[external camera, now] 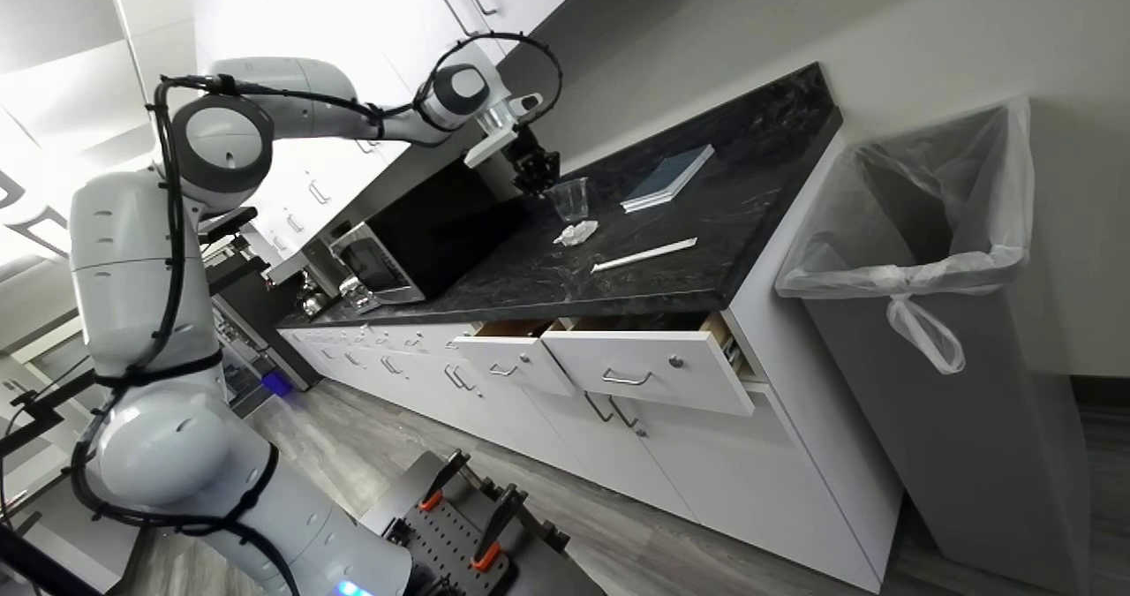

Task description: Move the colourless cup from the right to the left

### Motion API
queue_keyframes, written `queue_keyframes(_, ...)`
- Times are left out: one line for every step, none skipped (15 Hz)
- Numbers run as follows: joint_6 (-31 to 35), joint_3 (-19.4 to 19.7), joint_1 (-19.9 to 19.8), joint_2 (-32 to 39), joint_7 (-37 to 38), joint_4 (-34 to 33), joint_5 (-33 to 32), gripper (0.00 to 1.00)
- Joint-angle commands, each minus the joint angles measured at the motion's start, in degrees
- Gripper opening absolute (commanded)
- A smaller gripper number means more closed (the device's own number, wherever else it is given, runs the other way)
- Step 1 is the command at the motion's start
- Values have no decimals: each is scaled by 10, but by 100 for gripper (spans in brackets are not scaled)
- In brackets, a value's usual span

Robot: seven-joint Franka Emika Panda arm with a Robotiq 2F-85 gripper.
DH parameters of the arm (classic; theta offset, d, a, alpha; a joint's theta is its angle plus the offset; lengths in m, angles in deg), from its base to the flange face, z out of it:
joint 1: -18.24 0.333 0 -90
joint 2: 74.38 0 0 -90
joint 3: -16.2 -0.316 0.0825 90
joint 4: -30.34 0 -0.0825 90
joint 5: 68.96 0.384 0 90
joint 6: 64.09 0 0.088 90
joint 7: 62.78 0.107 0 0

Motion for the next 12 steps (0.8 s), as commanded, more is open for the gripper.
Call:
queue_keyframes(-107,-26,33,-26,-41,-9,15,1)
queue_keyframes(-127,-35,41,-22,-56,-20,17,1)
queue_keyframes(-137,-44,53,-12,-70,-33,16,1)
queue_keyframes(-139,-53,58,-6,-92,-41,20,1)
queue_keyframes(-137,-57,63,-3,-103,-46,21,1)
queue_keyframes(-132,-56,64,-6,-105,-47,22,1)
queue_keyframes(-117,-49,71,-16,-77,-22,15,6)
queue_keyframes(-116,-50,75,-14,-83,-25,15,6)
queue_keyframes(-116,-51,75,-12,-85,-28,15,6)
queue_keyframes(-116,-50,74,-12,-87,-29,15,6)
queue_keyframes(-116,-50,72,-12,-89,-30,15,1)
queue_keyframes(-89,-55,71,-3,-110,-28,17,1)
